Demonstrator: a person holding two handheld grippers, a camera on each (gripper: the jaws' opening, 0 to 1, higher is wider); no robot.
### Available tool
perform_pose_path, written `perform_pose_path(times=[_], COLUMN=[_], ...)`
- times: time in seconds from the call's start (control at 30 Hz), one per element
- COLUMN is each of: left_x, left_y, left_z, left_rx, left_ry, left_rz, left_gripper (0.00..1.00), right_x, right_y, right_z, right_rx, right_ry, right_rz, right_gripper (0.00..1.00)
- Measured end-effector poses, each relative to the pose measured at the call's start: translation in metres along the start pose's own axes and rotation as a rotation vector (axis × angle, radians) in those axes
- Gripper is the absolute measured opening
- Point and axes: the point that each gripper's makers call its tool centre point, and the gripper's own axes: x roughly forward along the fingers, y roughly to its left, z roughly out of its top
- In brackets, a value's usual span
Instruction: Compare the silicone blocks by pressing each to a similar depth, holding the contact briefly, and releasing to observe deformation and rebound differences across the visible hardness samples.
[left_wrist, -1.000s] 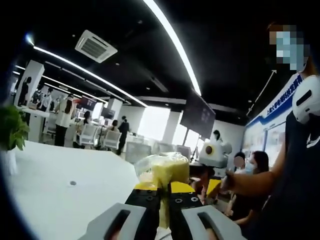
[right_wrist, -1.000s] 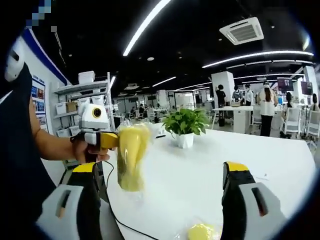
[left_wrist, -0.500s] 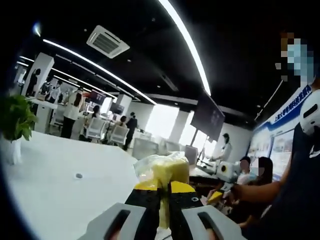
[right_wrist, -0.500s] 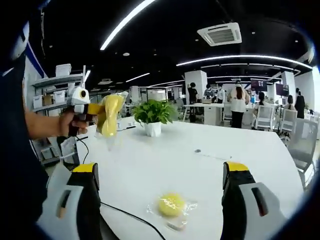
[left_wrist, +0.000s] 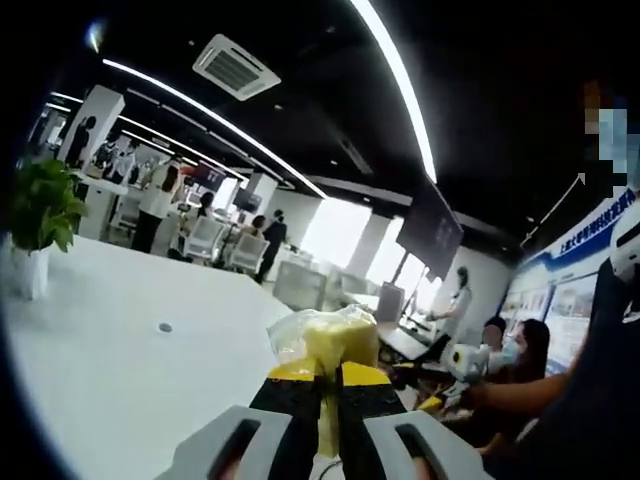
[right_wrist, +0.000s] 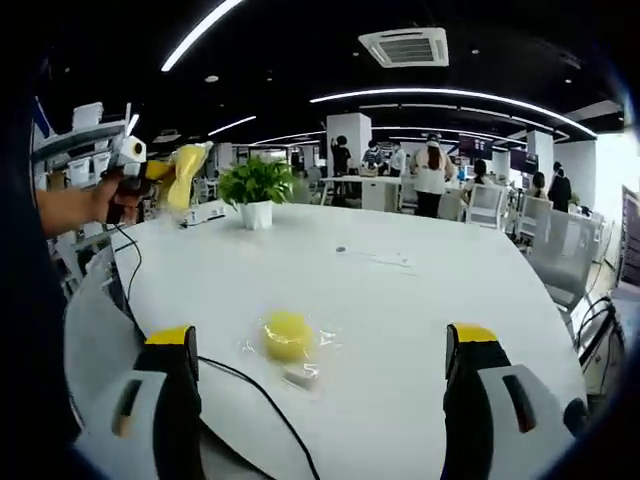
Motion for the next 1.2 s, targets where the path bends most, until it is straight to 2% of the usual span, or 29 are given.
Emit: perform_pose_path(times=[0.1, 0.3, 0.57, 0.7, 0.83, 1.03, 1.2], left_x=[-0.002, -0.006, -0.004, -0.003, -0.001, 0.005, 0.010], left_y=[0.004, 0.009, 0.013, 0.021, 0.029, 0.050, 0.065], left_z=[-0.003, -0.006, -0.010, -0.017, -0.024, -0.040, -0.051], left_rx=[-0.009, -0.024, -0.039, -0.116, -0.136, -0.230, -0.264], left_ry=[0.010, 0.019, 0.036, 0.066, 0.081, 0.092, 0.111], left_rz=[0.012, 0.022, 0.025, 0.030, 0.042, 0.054, 0.074], left_gripper=[0.03, 0.02, 0.03, 0.02, 0.02, 0.02, 0.02], right_x=[-0.008, -0.018, -0.019, -0.019, -0.021, -0.022, -0.023], right_y=[-0.007, -0.010, -0.011, -0.013, -0.011, -0.012, -0.012], right_z=[-0.011, -0.027, -0.024, -0.027, -0.027, -0.032, -0.032], right_rx=[-0.018, 0.011, 0.013, 0.015, 0.023, 0.021, 0.023], right_ry=[-0.007, 0.023, 0.011, 0.014, 0.017, 0.023, 0.025], right_rz=[-0.032, -0.050, -0.058, -0.058, -0.060, -0.066, -0.067], right_gripper=[0.97, 0.97, 0.97, 0.97, 0.97, 0.97, 0.97])
